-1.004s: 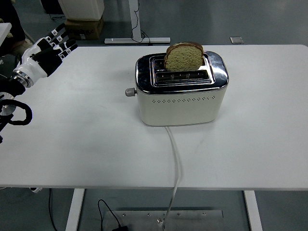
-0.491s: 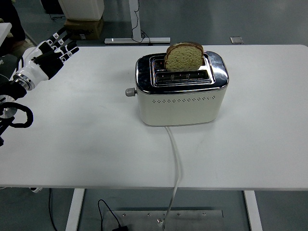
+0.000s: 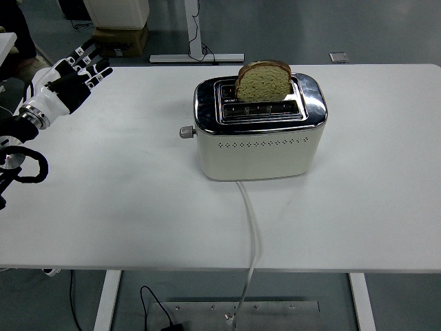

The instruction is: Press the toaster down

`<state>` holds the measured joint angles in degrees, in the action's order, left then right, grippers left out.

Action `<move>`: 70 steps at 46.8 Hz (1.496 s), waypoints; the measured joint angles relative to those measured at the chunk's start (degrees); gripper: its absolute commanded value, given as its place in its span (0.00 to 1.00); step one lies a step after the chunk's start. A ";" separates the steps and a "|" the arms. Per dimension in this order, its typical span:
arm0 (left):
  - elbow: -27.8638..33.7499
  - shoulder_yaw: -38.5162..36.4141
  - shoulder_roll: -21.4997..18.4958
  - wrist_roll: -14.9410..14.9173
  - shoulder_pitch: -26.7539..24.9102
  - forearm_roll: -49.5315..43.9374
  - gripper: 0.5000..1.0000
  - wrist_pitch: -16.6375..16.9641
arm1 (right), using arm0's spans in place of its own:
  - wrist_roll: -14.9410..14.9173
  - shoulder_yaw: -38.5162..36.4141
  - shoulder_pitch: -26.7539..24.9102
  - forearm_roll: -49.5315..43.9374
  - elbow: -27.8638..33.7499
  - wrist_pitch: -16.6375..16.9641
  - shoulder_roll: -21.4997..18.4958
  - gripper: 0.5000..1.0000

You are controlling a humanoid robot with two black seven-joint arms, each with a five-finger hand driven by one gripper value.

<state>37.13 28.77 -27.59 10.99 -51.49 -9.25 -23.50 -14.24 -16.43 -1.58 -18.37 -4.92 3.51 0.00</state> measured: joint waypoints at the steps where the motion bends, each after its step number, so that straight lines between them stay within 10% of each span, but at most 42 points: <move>1: 0.02 0.00 0.04 0.00 -0.01 0.05 1.00 0.02 | 0.00 0.00 0.00 0.00 0.00 0.00 0.00 1.00; 23: 1.67 -0.10 -0.64 -0.23 -0.19 0.20 1.00 0.35 | 0.00 -0.02 0.00 -0.02 0.01 0.00 0.00 1.00; 41: 20.30 -0.54 -9.65 -0.95 -0.63 0.64 1.00 7.78 | 0.08 -0.02 0.67 -0.05 0.01 0.00 0.00 1.00; 60: 33.22 -0.70 -20.87 -9.17 -5.29 14.62 1.00 6.92 | 0.09 -0.01 0.74 -0.01 0.02 0.00 0.00 1.00; 70: 37.26 -5.85 -23.60 -12.78 -10.97 22.26 1.00 0.80 | 0.10 0.00 0.81 0.01 0.01 0.00 0.00 1.00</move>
<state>74.39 22.92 -51.19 -1.79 -62.46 13.00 -22.70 -14.14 -16.43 -0.78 -18.36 -4.91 3.51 0.00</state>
